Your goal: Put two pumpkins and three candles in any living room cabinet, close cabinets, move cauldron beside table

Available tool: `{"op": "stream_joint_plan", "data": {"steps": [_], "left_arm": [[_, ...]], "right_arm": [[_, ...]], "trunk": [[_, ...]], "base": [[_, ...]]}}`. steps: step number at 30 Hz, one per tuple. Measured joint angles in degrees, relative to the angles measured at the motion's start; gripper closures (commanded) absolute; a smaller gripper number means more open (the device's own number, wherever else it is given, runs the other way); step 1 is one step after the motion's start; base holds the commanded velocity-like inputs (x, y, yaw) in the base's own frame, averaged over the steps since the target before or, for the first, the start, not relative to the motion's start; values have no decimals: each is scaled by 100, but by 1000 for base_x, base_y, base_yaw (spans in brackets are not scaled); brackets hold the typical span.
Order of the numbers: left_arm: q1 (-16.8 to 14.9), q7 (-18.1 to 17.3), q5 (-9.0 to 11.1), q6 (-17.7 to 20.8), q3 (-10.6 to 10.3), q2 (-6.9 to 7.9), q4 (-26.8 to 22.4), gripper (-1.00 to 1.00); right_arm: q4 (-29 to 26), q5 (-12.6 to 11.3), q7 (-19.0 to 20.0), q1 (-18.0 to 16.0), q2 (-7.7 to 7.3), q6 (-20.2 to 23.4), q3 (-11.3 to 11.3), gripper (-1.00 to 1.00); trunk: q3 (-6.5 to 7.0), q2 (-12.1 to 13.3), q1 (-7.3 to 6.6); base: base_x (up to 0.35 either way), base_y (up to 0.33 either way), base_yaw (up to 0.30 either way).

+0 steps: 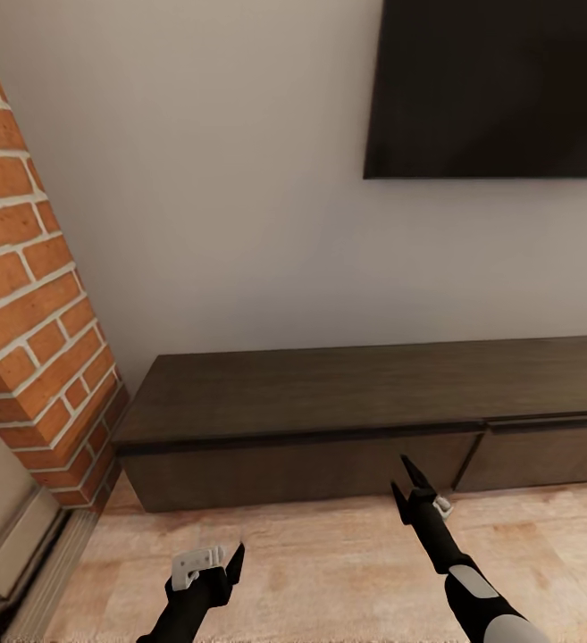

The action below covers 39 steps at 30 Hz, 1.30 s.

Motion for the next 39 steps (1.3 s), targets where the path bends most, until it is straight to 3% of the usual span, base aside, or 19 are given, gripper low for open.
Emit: {"op": "stream_joint_plan", "data": {"steps": [18, 29, 39], "left_arm": [[2, 0, 0, 0, 0, 0, 0, -100], [6, -8, 0, 0, 0, 0, 0, -100], [8, -14, 0, 0, 0, 0, -8, -100]], "right_arm": [[-19, 2, 44, -1, -1, 1, 5, -100], [-16, 67, 608, -1, -131, 8, 77, -100], [-12, 72, 963, -1, -150, 7, 130, -100]], "trunk": [[-399, -24, 46], [-400, -25, 46], [-400, -25, 46]], "base": [[0, 0, 0], [0, 0, 0], [5, 0, 0]]}}
